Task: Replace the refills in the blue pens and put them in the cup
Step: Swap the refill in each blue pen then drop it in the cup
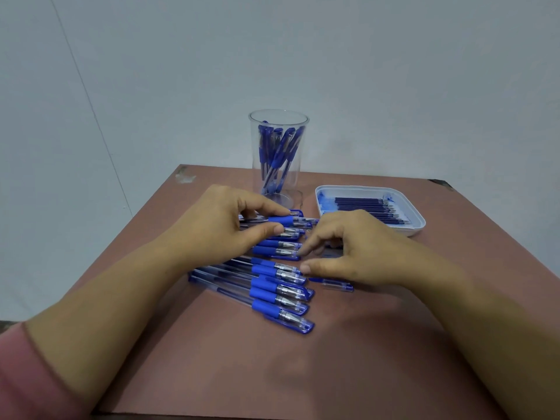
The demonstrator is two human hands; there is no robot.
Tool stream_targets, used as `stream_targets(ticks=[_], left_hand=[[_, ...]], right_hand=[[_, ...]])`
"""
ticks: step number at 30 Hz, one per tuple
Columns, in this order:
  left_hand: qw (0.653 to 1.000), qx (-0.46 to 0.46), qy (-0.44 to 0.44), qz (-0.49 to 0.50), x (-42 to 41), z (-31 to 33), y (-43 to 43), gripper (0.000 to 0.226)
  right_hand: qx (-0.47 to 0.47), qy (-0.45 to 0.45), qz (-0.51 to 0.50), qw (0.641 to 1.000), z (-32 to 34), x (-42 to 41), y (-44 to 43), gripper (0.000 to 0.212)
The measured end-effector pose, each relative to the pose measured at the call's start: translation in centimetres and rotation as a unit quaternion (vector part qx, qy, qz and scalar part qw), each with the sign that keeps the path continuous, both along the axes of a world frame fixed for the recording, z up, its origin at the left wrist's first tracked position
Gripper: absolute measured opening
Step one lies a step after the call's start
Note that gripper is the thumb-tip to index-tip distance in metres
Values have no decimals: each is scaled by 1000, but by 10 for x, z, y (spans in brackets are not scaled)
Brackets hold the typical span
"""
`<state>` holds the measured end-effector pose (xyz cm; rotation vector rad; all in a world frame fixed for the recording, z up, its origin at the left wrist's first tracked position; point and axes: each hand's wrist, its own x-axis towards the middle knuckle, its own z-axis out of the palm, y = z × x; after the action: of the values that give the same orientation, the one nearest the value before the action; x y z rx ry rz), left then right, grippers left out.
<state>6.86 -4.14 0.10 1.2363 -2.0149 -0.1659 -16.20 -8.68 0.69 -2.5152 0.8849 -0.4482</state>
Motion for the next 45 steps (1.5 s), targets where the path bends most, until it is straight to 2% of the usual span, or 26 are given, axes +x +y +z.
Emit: stream_targets(ticks=[2,5,8,11,13,23,28,34,36,39,43,45], left_hand=[[1000,1,0,5,1,0,0,26],[1000,9,-1,12,2,0,-1,25],[1000,15,1,13,1,-1,-1,25],[1000,17,3,11,1,0,-1,26],[1000,15,5,9,0,0,0,26],[1000,-2,17,-6,-6,-2,2,25],[1000,-10,9,-15,-8,0,4,28],[1000,-10,9,-13,-9,0,5,29],[1000,-11,9,-10,-8,0,4,30],[1000,-14,7,-12,-8,0,4,28],[1000,-13,1,-13,-8,-1,4,28],[1000,-12,-1,-13,-8,-1,4,28]], right_hand=[[-13,32,9,999,-1,3,-1,17],[-5,23,10,1000,1,-1,-4,12],[10,-57,-28,998,9,-13,-8,6],[-15,-160,-49,986,13,-20,-8,16],[-23,-185,-41,982,13,-18,-5,21],[-28,-207,-39,977,3,-4,1,17],[-47,-178,-32,982,1,-1,0,8],[-65,-152,-22,986,2,-4,-2,31],[-101,-146,-16,984,1,-3,-4,21],[-89,-134,-19,987,2,-3,-4,9],[-87,-143,-10,986,3,-5,-2,32],[-115,-141,-3,983,2,-5,-4,27]])
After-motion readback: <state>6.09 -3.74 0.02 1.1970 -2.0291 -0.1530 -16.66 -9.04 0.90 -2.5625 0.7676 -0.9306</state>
